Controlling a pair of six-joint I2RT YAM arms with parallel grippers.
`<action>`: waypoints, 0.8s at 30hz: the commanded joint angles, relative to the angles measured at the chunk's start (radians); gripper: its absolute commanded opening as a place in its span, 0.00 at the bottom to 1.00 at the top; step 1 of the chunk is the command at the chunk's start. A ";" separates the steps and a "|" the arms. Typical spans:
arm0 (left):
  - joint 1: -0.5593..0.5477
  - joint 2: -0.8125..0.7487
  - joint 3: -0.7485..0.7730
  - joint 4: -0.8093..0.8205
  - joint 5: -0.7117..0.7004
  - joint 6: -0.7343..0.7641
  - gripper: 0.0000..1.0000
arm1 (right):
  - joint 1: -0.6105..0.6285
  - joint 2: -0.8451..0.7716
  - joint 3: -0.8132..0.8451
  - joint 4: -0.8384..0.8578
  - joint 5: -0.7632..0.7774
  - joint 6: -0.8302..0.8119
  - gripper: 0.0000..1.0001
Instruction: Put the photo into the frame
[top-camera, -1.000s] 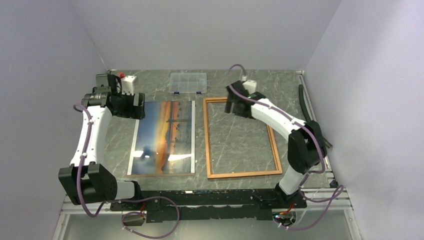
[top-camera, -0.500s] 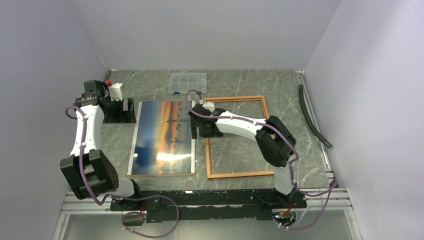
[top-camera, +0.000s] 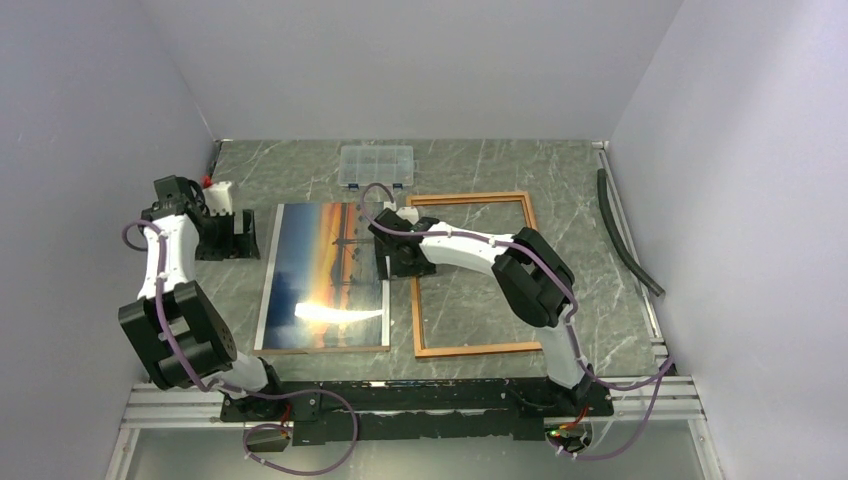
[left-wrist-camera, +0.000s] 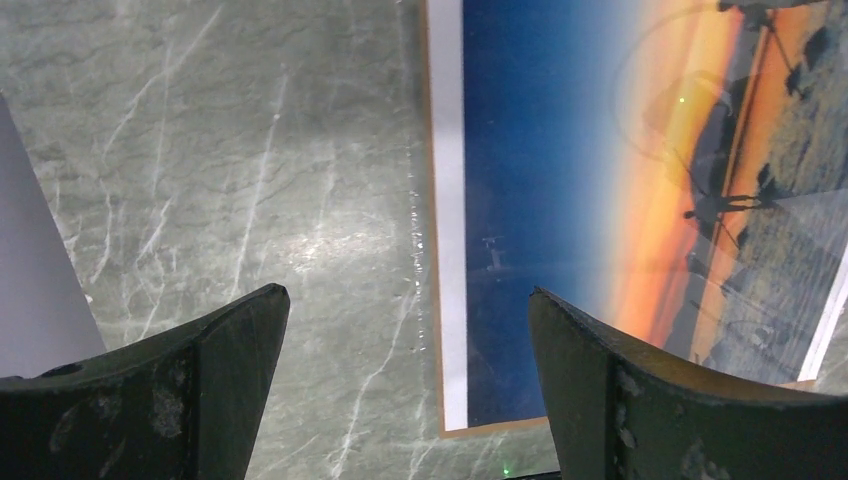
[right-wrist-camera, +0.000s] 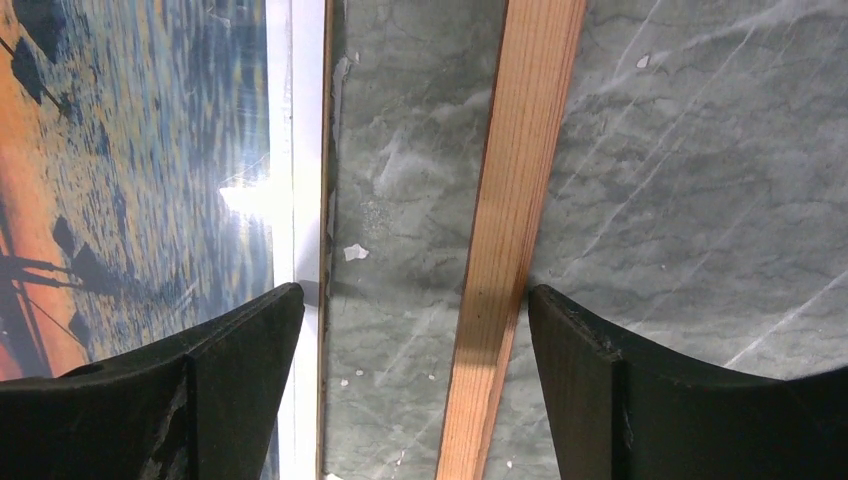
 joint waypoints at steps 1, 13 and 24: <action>0.059 0.038 0.002 0.031 0.047 0.046 0.95 | -0.001 0.036 0.028 0.023 -0.002 0.000 0.85; 0.090 0.035 -0.042 0.045 0.055 0.084 0.95 | -0.025 -0.025 -0.002 0.007 0.051 -0.025 0.65; 0.090 0.049 -0.059 0.043 0.092 0.105 0.95 | -0.104 -0.042 -0.056 0.072 0.023 -0.063 0.56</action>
